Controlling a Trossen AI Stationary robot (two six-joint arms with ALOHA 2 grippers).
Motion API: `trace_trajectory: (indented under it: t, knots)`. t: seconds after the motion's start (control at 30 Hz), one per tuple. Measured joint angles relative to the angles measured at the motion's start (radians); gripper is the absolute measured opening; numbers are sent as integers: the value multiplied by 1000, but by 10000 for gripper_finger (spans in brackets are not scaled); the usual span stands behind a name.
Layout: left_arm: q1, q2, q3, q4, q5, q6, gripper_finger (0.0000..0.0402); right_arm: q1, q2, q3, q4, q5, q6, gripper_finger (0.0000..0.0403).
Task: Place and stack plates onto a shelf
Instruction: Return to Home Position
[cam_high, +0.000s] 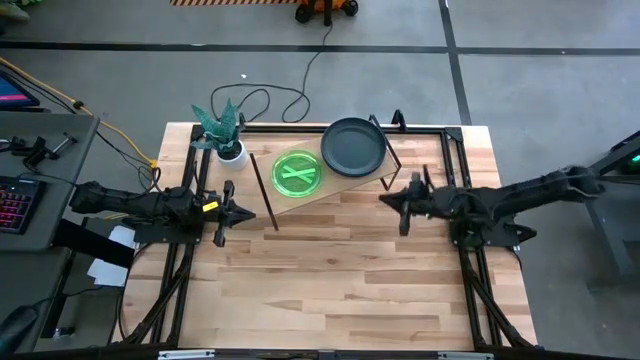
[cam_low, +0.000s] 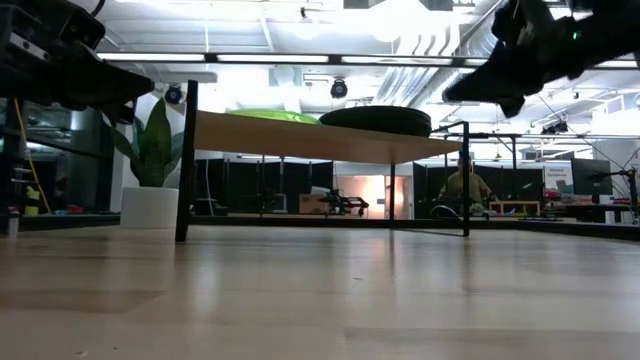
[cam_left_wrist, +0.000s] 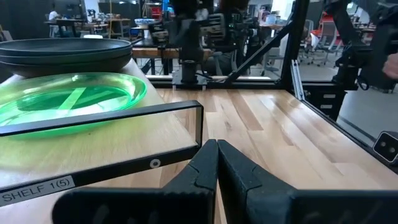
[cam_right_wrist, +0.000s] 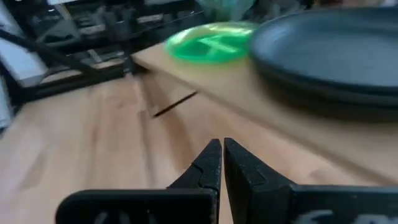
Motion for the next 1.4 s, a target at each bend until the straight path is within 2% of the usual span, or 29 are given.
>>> trace_trajectory:
  t: [0.17,0.33,0.47,0.63,0.77,0.97,1.4]
  knots:
    - [0,0,0,0,0,2,0,-67,-133,-98,-6,-58,-59,0]
    - [0,0,0,0,0,2,0,-45,-272,-223,6,-77,-33,0]
    - [0,0,0,0,0,2,0,-26,-371,-281,35,-79,-81,0]
    - [0,0,0,0,0,2,0,5,-464,-332,-11,-105,-131,0]
    - [0,0,0,0,0,2,0,27,-492,-332,-110,-106,-142,0]
    - [0,0,0,0,0,2,0,23,-489,-332,-105,-90,-220,0]
    - [-18,-26,2,-44,15,3,0,24,-489,-332,-105,-90,42,0]
